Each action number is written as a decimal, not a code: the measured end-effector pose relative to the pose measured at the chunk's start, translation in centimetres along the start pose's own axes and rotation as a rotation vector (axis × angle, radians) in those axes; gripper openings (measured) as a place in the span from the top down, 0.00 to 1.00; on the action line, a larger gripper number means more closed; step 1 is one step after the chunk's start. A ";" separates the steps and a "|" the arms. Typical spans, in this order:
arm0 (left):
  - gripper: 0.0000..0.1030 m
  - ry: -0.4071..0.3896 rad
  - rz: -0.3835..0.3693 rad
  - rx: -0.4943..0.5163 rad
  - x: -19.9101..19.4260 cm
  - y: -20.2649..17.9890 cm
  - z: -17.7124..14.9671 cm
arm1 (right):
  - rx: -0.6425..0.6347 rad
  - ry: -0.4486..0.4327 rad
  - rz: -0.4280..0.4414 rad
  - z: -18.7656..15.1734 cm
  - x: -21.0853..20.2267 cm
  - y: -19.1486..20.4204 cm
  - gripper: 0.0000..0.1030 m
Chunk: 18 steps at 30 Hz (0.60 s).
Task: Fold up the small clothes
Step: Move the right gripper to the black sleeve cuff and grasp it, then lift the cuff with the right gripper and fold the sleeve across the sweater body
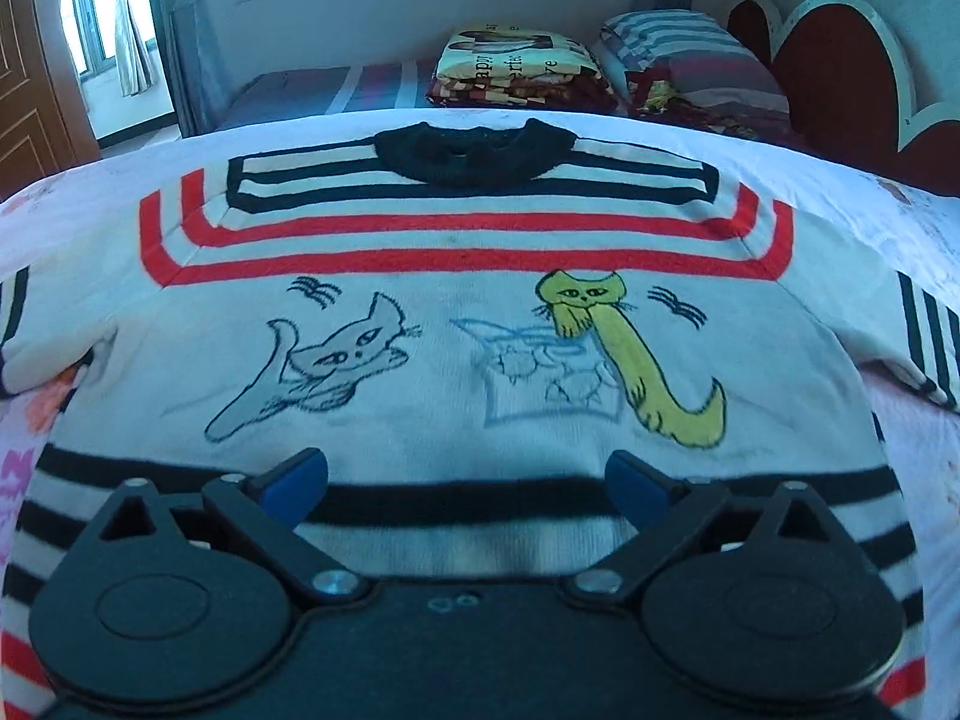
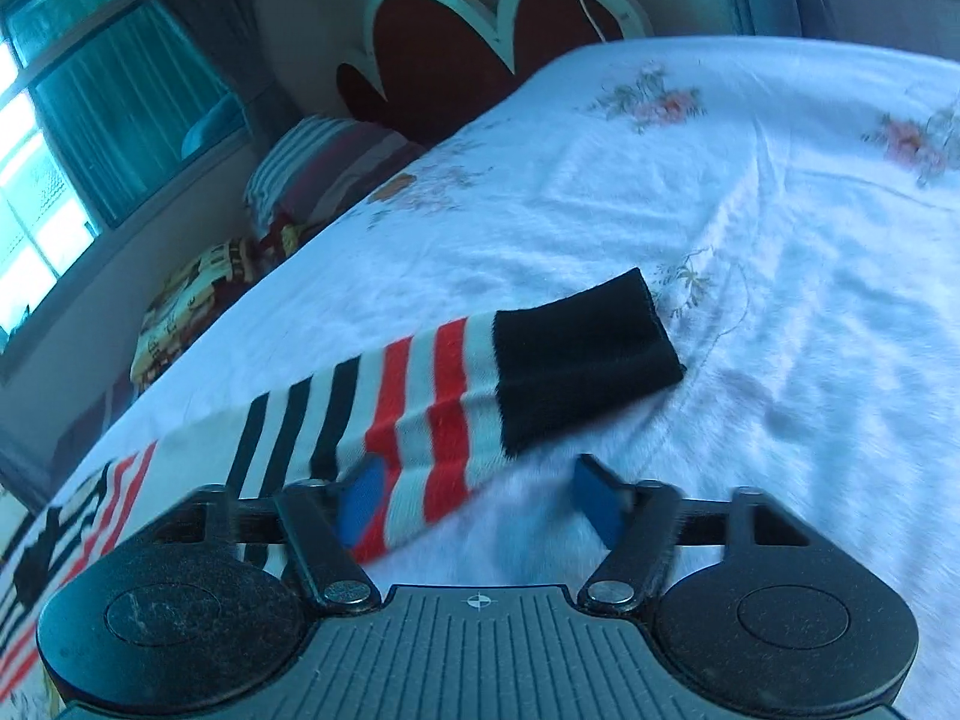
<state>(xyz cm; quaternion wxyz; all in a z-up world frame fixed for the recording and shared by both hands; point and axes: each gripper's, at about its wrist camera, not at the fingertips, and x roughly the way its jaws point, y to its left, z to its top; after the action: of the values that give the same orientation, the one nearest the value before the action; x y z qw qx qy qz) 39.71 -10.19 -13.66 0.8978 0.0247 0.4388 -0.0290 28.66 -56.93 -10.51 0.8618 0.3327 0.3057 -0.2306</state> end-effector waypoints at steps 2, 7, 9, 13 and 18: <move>0.03 -0.004 -0.002 -0.011 0.4 0.1 0.3 | 0.020 0.005 0.006 0.4 0.9 -0.3 0.50; 0.02 -0.006 0.010 -0.033 1.5 0.8 1.0 | 0.063 0.002 0.027 0.8 1.3 -0.3 0.50; 0.02 -0.004 0.014 -0.040 1.9 1.1 1.3 | 0.092 0.009 0.052 0.7 1.2 -0.3 0.50; 0.02 -0.001 0.024 -0.045 2.2 1.7 1.9 | 0.137 -0.019 0.051 1.1 1.5 -0.7 0.51; 0.02 -0.018 0.042 -0.044 1.4 3.2 2.4 | 0.193 -0.042 0.019 2.4 1.8 -1.9 0.56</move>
<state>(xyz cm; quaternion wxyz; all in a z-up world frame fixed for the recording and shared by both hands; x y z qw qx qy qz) 42.70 -7.25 -13.20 0.9025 0.0138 0.4305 -0.0006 29.75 -60.27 -11.14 0.8340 0.4121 0.2608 -0.2579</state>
